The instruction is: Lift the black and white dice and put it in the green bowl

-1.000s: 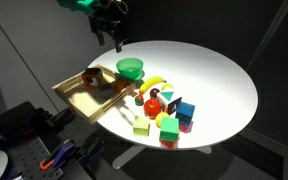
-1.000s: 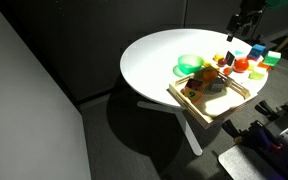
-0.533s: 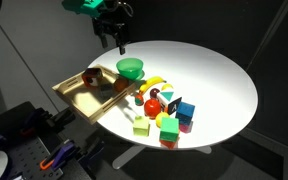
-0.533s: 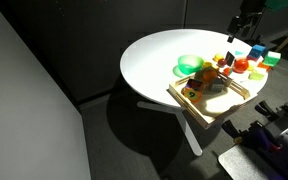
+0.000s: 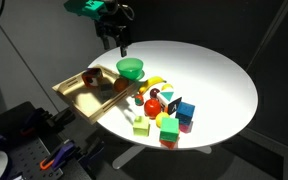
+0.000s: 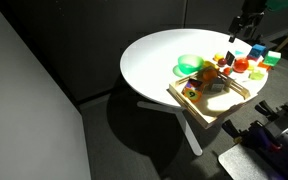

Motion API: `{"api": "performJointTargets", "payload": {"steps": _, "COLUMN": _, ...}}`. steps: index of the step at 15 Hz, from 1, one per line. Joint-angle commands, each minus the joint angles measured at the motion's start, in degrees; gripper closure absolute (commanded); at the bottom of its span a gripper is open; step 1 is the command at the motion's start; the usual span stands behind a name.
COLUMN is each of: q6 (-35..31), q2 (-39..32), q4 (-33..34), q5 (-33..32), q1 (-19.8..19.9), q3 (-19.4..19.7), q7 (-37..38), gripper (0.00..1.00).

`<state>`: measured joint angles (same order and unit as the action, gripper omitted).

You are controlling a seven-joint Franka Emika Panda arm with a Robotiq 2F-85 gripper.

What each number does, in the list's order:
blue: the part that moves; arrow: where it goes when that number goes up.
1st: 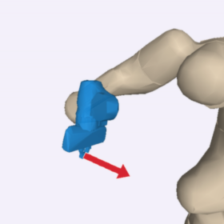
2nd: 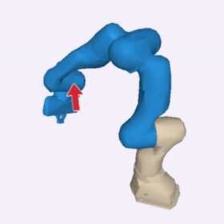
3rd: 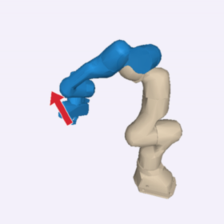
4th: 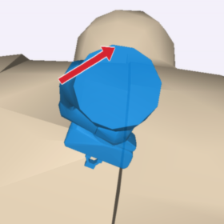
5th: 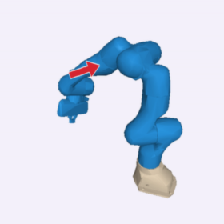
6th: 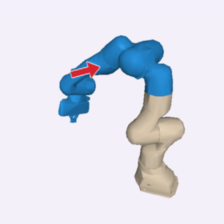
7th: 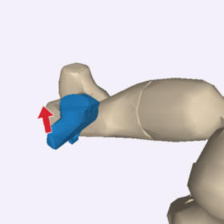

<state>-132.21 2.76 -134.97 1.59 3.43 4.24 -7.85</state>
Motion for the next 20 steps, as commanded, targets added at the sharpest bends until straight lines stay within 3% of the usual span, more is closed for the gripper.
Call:
{"api": "performJointTargets", "payload": {"steps": 1, "q6": -0.1, "q2": -2.0, "q4": 2.2, "q5": -0.2, "q1": 1.4, "q3": 1.1, "q7": 3.5, "gripper": 0.00}}
{"api": "performJointTargets", "payload": {"steps": 20, "q6": 3.7, "q2": -20.0, "q4": 19.4, "q5": 1.2, "q1": 7.0, "q3": 5.1, "q7": 7.2, "gripper": 0.00}}
